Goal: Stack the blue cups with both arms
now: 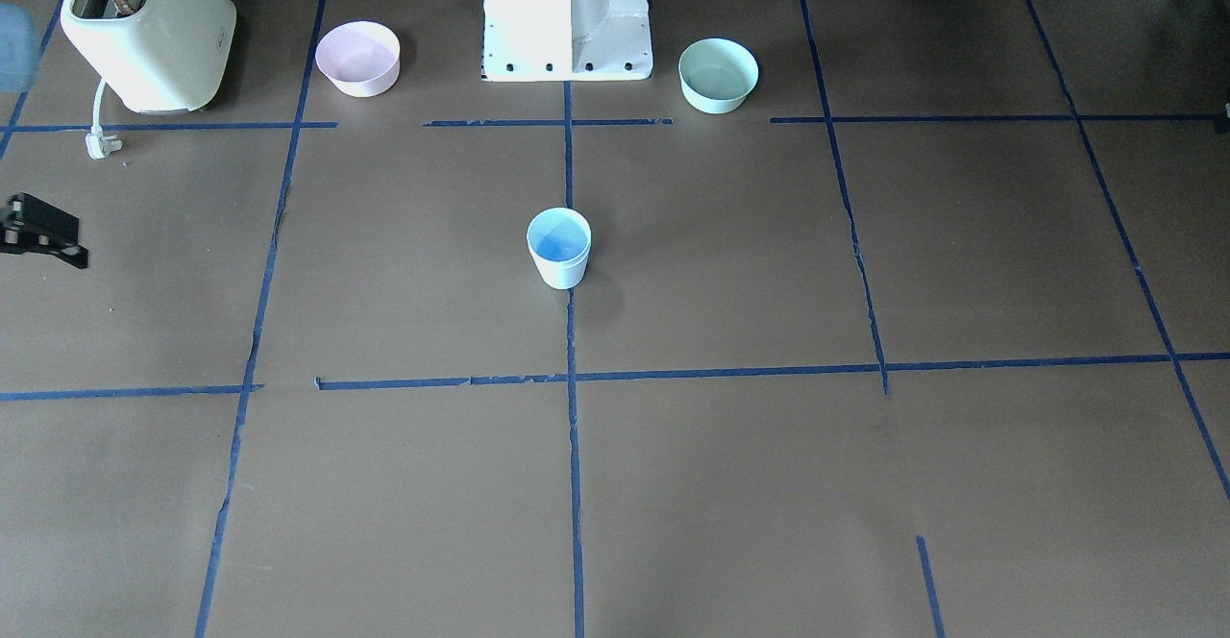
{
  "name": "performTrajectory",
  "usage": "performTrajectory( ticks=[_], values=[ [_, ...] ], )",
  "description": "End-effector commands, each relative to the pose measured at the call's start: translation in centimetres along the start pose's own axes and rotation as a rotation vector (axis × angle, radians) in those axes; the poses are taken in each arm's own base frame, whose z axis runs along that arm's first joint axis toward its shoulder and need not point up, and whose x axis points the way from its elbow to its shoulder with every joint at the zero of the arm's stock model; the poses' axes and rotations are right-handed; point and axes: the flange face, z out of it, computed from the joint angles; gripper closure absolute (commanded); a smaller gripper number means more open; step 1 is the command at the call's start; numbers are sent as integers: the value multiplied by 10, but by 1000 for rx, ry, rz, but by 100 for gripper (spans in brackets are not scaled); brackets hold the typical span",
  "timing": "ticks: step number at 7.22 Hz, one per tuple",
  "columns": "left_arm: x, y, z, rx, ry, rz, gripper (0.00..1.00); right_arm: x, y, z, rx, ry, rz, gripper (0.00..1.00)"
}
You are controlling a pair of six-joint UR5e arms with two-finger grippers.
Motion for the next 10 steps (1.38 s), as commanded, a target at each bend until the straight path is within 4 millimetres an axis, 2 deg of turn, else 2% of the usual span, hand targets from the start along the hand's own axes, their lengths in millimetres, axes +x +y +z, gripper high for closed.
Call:
performTrajectory(
  ticks=[1, 2, 3, 4, 6, 8, 10],
  values=[
    [-7, 5, 5, -10, -3, 24, 0, 116, 93, -3, -20, 22, -29, 0],
    [-4, 4, 3, -3, -5, 30, 0, 148, 134, 3, -39, 26, 26, 0],
    [-5, 5, 4, -4, -1, 22, 0, 167, 162, 7, -51, 26, 80, 0],
    [-11, 9, 10, -16, 4, 10, 0, 166, 170, 5, -48, 27, 101, 0],
    [-22, 6, 20, -36, 2, -11, 0, 165, 163, 4, -43, 31, 89, 0],
    [-16, 4, 13, -24, -6, 6, 0, 164, 163, 4, -44, 29, 88, 0],
    [-17, 6, 16, -30, -4, 6, 0, 163, 162, 7, -51, 28, 85, 0]
  ],
)
